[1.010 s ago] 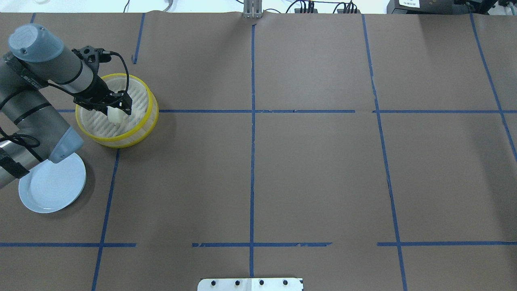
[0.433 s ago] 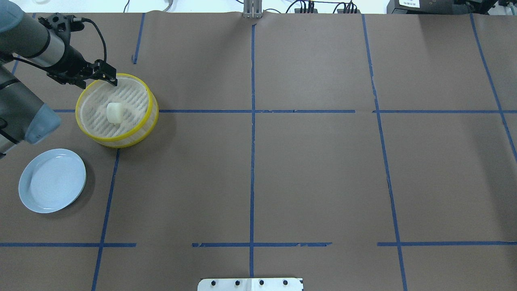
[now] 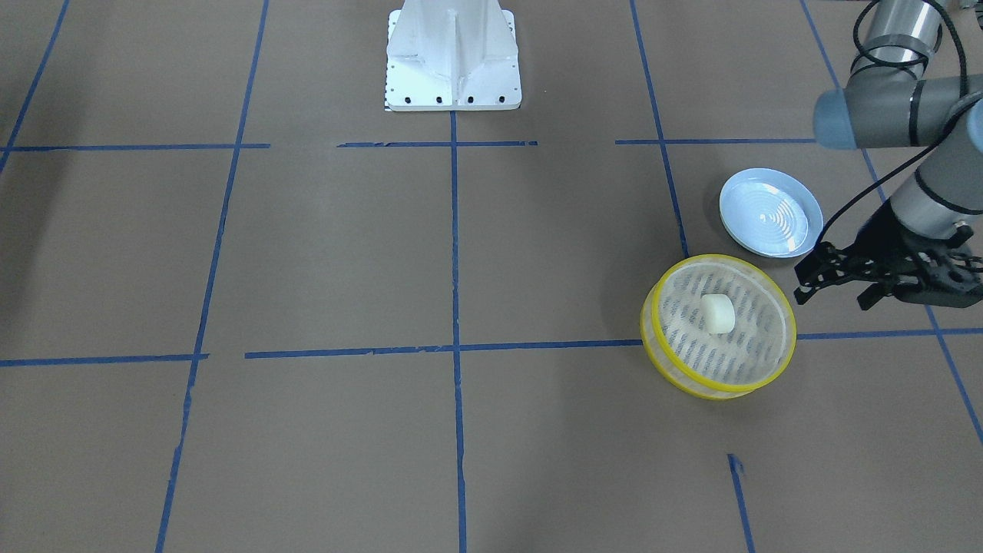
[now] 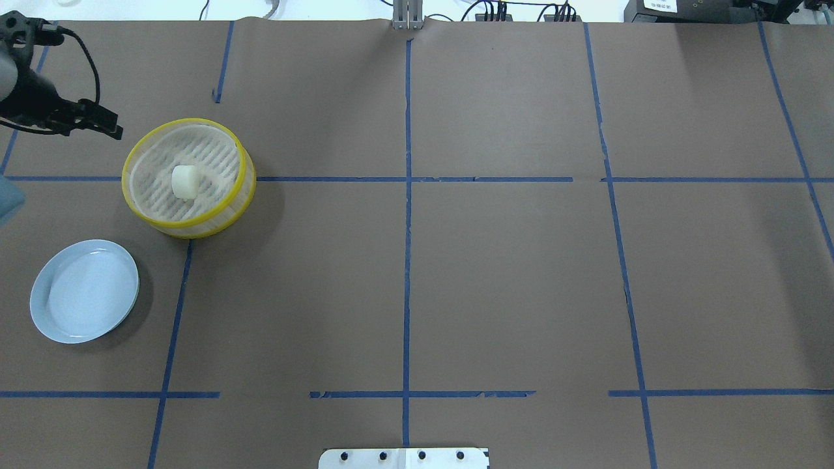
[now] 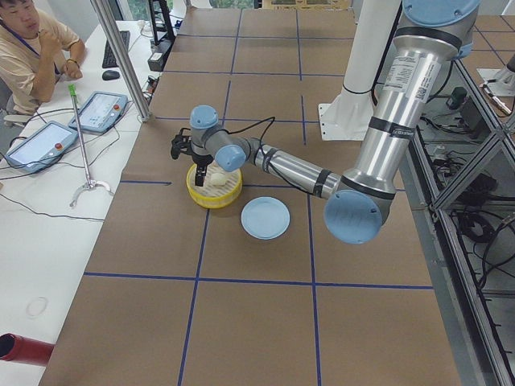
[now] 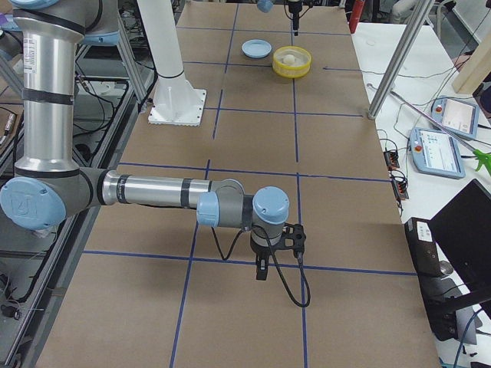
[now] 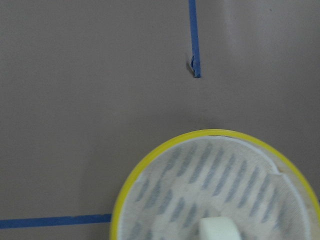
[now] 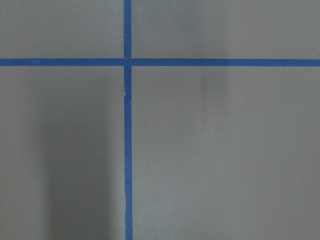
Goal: Place bun in steamer
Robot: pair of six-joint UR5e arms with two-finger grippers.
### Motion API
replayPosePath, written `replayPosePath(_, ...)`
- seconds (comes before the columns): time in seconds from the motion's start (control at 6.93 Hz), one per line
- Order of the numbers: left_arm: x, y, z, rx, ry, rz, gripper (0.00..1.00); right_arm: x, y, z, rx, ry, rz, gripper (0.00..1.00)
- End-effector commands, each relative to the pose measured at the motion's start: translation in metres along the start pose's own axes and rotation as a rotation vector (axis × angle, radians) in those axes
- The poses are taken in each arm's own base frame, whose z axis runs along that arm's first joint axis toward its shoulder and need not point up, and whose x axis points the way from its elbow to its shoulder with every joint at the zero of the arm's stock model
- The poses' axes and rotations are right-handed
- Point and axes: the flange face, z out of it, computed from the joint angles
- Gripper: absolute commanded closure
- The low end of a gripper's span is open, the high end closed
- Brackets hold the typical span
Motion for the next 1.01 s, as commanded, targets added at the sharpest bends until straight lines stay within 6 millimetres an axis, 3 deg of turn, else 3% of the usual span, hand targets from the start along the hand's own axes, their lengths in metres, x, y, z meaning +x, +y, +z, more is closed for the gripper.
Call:
replayPosePath(0.0,-0.113,0.045,-0.033,-0.016,-0.034,0.099,0.00,0.000,0.000,0.000,0.000,0.000,0.000,0.00)
replayPosePath(0.14,-0.172,0.075,-0.059,-0.012,-0.020,0.113,0.00,0.000,0.000,0.000,0.000,0.000,0.000,0.00)
replayPosePath(0.29,-0.218,0.100,-0.081,0.004,-0.036,0.112,0.00,0.000,0.000,0.000,0.000,0.000,0.000,0.00)
replayPosePath(0.58,-0.264,0.122,-0.095,-0.086,-0.062,0.077,0.00,0.000,0.000,0.000,0.000,0.000,0.000,0.00)
replayPosePath(0.72,-0.275,0.132,-0.093,-0.179,-0.043,0.028,0.00,0.000,0.000,0.000,0.000,0.000,0.000,0.00)
replayPosePath(0.87,-0.270,0.130,-0.091,-0.249,-0.008,-0.052,0.00,0.000,0.000,0.000,0.001,0.000,-0.001,0.00)
